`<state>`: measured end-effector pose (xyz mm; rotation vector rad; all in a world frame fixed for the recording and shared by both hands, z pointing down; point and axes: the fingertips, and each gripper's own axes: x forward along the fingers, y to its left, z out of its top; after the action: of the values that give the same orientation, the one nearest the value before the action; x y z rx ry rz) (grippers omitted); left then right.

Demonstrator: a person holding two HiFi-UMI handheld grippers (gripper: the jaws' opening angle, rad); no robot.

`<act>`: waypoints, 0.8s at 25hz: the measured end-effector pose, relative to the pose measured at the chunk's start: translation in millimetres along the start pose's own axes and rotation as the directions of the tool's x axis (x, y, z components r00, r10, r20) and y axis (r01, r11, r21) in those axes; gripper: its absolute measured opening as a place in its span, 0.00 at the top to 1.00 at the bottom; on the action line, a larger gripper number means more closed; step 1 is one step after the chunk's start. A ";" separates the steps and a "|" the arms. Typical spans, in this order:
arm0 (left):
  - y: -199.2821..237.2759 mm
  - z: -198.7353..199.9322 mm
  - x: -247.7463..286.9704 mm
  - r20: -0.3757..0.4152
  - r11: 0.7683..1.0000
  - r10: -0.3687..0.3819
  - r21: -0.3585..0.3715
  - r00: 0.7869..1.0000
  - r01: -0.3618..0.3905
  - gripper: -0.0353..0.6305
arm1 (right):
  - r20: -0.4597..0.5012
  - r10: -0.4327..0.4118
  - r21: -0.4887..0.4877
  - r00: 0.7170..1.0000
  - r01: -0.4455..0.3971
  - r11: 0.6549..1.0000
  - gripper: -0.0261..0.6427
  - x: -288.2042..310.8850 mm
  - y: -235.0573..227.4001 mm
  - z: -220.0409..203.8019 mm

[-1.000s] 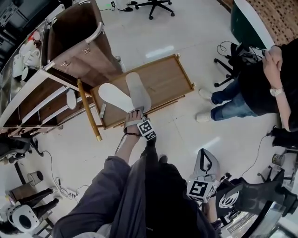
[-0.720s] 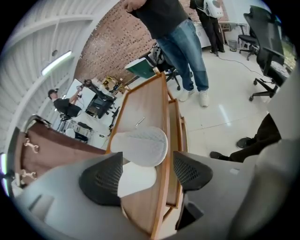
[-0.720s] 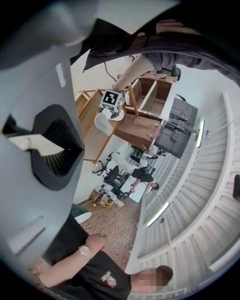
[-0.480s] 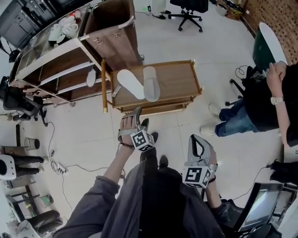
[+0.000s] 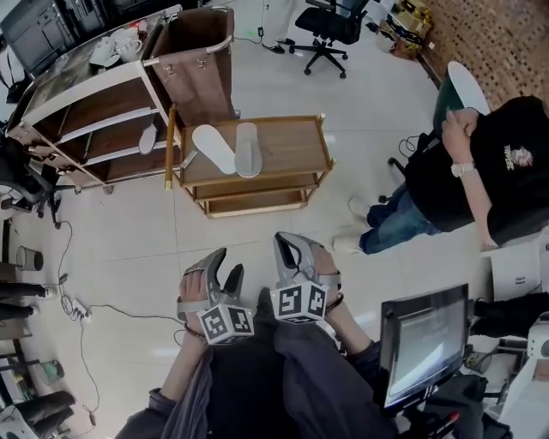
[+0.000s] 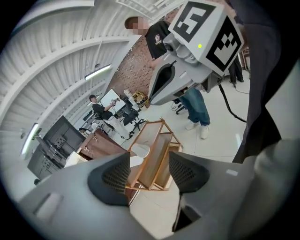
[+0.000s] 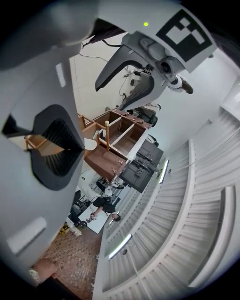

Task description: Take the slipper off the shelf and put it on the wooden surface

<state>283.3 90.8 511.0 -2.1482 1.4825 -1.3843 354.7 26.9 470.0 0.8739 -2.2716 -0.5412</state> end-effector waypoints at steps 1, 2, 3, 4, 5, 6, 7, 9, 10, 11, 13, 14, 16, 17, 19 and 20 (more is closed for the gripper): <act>-0.7 -1.2 -4.4 0.001 1.000 0.002 -0.003 1.000 -0.002 0.53 | 0.006 0.006 -0.004 1.000 -0.006 1.000 0.96 -1.8 4.6 4.0; 0.5 -2.0 -8.9 0.002 1.000 0.008 -0.005 1.000 -0.008 0.53 | 0.011 0.011 -0.008 1.000 -0.011 1.000 0.96 -3.8 8.1 7.9; 2.7 -2.3 -13.5 0.004 1.000 0.016 -0.007 1.000 -0.016 0.54 | 0.016 0.012 -0.012 1.000 -0.012 1.000 0.96 -6.1 10.8 11.9; 4.9 -2.3 -17.4 0.008 1.000 0.024 -0.011 1.000 -0.024 0.55 | 0.020 0.012 -0.016 1.000 -0.011 1.000 0.96 -8.5 12.6 15.8; 6.9 -2.3 -20.4 0.012 0.999 0.030 -0.013 0.999 -0.029 0.55 | 0.024 0.009 -0.019 1.000 -0.009 1.000 0.96 -10.4 13.8 19.6; 8.3 -2.4 -22.3 0.015 0.999 0.033 -0.012 0.999 -0.033 0.55 | 0.027 0.006 -0.022 1.000 -0.006 1.000 0.96 -11.9 14.7 22.8; 8.8 -3.0 -23.4 0.019 0.999 0.035 -0.007 0.999 -0.035 0.55 | 0.028 0.003 -0.025 1.000 -0.003 1.000 0.96 -13.2 15.6 25.5; 8.7 -3.3 -24.9 0.029 0.999 0.041 -0.002 0.999 -0.041 0.55 | 0.026 -0.003 -0.026 1.000 0.004 1.000 0.96 -16.5 15.5 30.3; 9.3 -2.6 -26.0 0.031 0.999 0.044 -0.002 0.999 -0.044 0.55 | 0.025 -0.008 -0.025 1.000 0.009 1.000 0.96 -18.4 14.1 32.5; 10.4 -1.8 -27.1 0.033 0.999 0.048 -0.001 0.998 -0.048 0.55 | 0.025 -0.016 -0.026 1.000 0.016 1.000 0.96 -19.8 12.4 33.8; 12.8 -1.3 -29.4 0.033 0.999 0.054 -0.002 0.998 -0.054 0.56 | 0.023 -0.030 -0.029 0.999 0.031 0.999 0.96 -22.0 8.9 36.5; 13.4 -1.7 -30.4 0.033 0.998 0.055 -0.004 0.998 -0.055 0.56 | 0.021 -0.036 -0.029 0.999 0.036 0.999 0.96 -23.0 7.8 38.3; 13.3 -3.5 -32.2 0.032 0.998 0.057 -0.006 0.998 -0.057 0.56 | 0.020 -0.040 -0.033 0.999 0.040 0.999 0.96 -24.2 8.4 40.5; 13.1 -4.4 -33.1 0.032 0.998 0.058 -0.006 0.998 -0.058 0.56 | 0.021 -0.039 -0.034 0.999 0.040 0.999 0.96 -24.4 9.5 41.1; 13.9 -6.0 -34.2 0.030 0.998 0.060 -0.005 0.998 -0.060 0.56 | 0.024 -0.036 -0.039 0.999 0.037 0.999 0.96 -24.0 11.6 41.6; 14.4 -6.8 -34.1 0.029 0.998 0.060 -0.004 0.998 -0.060 0.56 | 0.026 -0.035 -0.042 0.999 0.036 0.998 0.96 -23.4 12.3 41.3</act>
<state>266.6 113.7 486.2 -2.0988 1.5261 -1.3262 334.4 57.9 437.8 0.8925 -2.2626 -0.6171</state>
